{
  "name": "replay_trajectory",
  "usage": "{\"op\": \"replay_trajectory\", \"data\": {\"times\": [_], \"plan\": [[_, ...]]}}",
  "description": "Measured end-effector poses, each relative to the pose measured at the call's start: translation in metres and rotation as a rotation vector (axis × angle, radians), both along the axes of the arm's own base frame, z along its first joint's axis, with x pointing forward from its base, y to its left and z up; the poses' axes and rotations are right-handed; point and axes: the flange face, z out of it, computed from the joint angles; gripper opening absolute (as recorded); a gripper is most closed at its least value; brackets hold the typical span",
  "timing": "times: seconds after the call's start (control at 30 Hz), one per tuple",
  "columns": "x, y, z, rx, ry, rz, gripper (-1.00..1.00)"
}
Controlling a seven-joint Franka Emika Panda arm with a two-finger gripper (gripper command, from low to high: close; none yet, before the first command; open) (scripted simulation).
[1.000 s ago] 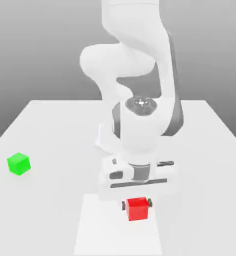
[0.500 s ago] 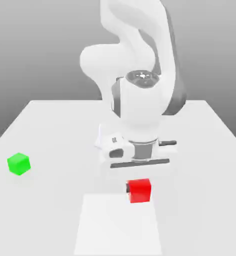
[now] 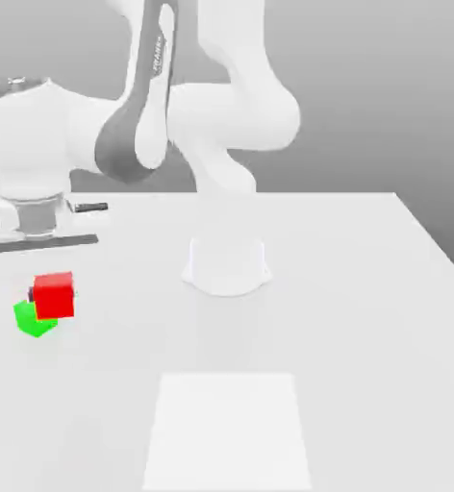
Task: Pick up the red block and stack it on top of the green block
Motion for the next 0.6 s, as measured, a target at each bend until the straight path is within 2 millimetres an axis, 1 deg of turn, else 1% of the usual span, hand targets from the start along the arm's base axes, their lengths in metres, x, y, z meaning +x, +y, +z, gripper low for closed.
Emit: {"op": "replay_trajectory", "data": {"times": [0.1, 0.13, 0.17, 0.33, 0.6], "plan": [[-0.058, -0.036, -0.005, 0.010, 0.009, 0.021, -1.00], [-0.068, -0.041, -0.008, 0.011, 0.009, 0.025, -1.00], [-0.072, -0.044, -0.011, 0.011, 0.008, 0.026, -1.00], [-0.076, -0.048, -0.028, 0.009, 0.001, 0.025, -1.00], [-0.076, -0.046, -0.063, 0.012, 0.005, 0.030, -1.00]]}}
